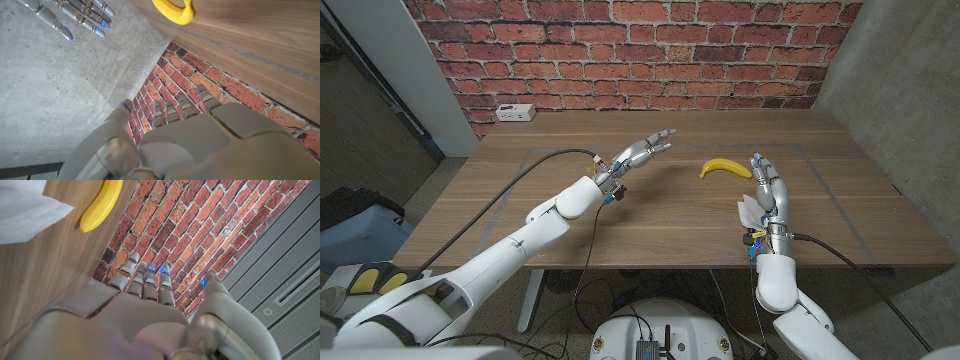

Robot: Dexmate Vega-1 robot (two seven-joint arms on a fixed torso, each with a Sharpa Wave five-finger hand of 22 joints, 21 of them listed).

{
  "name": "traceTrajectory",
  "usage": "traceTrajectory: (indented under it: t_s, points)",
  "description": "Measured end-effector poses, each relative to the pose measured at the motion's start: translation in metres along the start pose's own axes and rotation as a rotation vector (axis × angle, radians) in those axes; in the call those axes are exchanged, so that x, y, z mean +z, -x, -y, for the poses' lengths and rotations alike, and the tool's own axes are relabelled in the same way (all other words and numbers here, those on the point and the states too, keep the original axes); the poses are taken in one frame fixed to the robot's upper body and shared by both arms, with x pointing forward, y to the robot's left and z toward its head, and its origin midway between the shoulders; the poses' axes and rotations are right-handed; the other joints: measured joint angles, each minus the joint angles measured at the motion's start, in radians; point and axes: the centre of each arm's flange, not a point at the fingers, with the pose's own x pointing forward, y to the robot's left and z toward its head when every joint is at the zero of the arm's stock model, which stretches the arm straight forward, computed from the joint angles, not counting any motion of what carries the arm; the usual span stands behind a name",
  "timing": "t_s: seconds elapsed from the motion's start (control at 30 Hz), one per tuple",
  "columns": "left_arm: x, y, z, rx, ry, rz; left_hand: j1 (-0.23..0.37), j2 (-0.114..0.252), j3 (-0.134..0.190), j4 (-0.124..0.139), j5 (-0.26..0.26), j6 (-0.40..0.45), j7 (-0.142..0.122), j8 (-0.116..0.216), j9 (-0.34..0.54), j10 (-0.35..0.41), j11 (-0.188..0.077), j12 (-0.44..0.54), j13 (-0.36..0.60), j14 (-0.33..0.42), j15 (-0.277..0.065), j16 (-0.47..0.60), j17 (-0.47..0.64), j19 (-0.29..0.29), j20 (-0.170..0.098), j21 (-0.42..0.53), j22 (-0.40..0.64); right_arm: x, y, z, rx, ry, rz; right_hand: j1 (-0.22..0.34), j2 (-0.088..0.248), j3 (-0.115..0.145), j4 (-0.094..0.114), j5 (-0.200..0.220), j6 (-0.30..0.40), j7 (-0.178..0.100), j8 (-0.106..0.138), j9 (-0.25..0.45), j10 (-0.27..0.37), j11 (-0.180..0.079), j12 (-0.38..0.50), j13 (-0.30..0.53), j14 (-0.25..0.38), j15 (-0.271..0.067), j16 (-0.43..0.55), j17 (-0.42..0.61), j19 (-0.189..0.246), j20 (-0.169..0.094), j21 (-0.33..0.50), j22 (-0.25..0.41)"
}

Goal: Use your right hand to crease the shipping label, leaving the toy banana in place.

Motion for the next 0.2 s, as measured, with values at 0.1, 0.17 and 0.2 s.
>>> traceTrajectory:
  t_s: [0.1, 0.17, 0.2]
  points:
    - [-0.006, 0.0051, -0.006, 0.018, 0.044, -0.005, -0.011, 0.011, 0.005, 0.005, 0.0, 0.002, 0.013, 0.0, 0.0, 0.003, 0.003, 0.0, 0.0, 0.0, 0.0, 0.0, 0.0, 0.007, -0.007, 0.006, 0.0, 0.0019, 0.0016, -0.0013, -0.009, -0.004, 0.001, 0.0, 0.0, 0.0, 0.0, 0.0, 0.0, 0.0, 0.0, 0.0, 0.0, 0.0, 0.0, 0.0, 0.0, 0.0, 0.0, 0.0, 0.0, 0.0, 0.0, 0.0]
    - [-0.0086, 0.0081, -0.0102, 0.03, 0.097, -0.002, -0.009, 0.014, 0.009, 0.008, 0.0, 0.001, 0.016, 0.0, 0.0, 0.003, 0.003, 0.0, 0.0, 0.0, 0.0, 0.0, 0.0, 0.008, -0.008, 0.006, 0.0, 0.0046, 0.0026, -0.0034, -0.016, -0.007, 0.002, 0.0, 0.0, 0.0, 0.0, 0.0, 0.0, 0.0, 0.0, 0.0, 0.0, 0.0, 0.0, 0.0, 0.0, 0.0, 0.0, 0.0, 0.004, -0.003, 0.0, 0.0]
    - [-0.0084, 0.0082, -0.0106, 0.032, 0.103, -0.001, -0.007, 0.016, 0.01, 0.01, 0.0, 0.001, 0.016, 0.0, 0.0, 0.004, 0.003, 0.0, 0.0, 0.0, 0.0, 0.0, 0.0, 0.008, -0.008, 0.006, 0.0, 0.0052, 0.0026, -0.0038, -0.016, -0.009, 0.002, 0.0, 0.0, 0.0, 0.0, 0.0, 0.0, 0.0, 0.0, 0.0, 0.0, 0.0, 0.0, 0.0, 0.0, 0.0, 0.0, 0.0, 0.004, -0.004, 0.0, 0.0]
